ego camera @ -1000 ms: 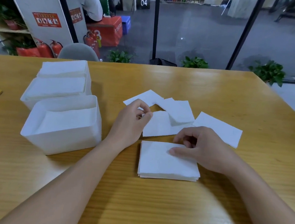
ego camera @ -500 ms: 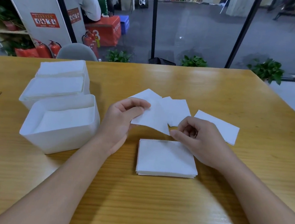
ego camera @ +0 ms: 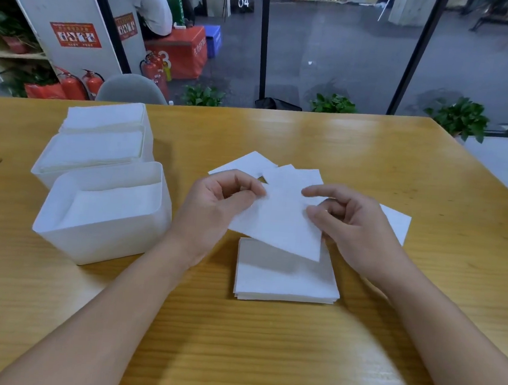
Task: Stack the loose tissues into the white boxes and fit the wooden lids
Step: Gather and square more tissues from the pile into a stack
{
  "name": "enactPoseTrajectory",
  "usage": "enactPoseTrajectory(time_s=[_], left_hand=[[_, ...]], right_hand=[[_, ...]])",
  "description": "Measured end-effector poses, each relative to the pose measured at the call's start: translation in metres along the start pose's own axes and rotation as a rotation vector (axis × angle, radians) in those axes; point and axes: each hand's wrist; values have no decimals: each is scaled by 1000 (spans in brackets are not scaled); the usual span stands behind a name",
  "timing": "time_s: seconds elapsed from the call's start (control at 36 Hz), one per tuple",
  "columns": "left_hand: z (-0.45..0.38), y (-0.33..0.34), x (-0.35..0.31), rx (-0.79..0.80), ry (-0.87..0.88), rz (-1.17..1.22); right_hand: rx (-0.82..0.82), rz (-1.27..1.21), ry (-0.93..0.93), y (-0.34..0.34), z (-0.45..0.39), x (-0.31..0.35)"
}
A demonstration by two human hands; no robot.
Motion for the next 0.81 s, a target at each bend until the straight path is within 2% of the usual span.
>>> enactPoseTrajectory(time_s=[0.11,0.19,0.33,0.5,0.64,0.81], left_hand=[[3,-9,-1,60,19,-191],[3,-19,-2,78,-17,-406],[5,-28,-4,258,-199,-447],[5,-32,0,346,-262,-572],[4,-33,4,328,-243,-672],[-2,-34,7,198,-131,-672]], right_hand=[[-6,-8,16,-4,1,2],[70,23,49,-10,2,5],[213,85,125,-17,3,7],[320,295,107,-19,5,2],[291,356,77,-19,5,-2],[11,507,-15,-12,-2,-17]])
Point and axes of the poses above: each hand's wrist, its own z-axis away from the middle knuckle, its own y-axis out of the palm, x = y × z, and after that the axes turned 9 degrees about -y, right-handed
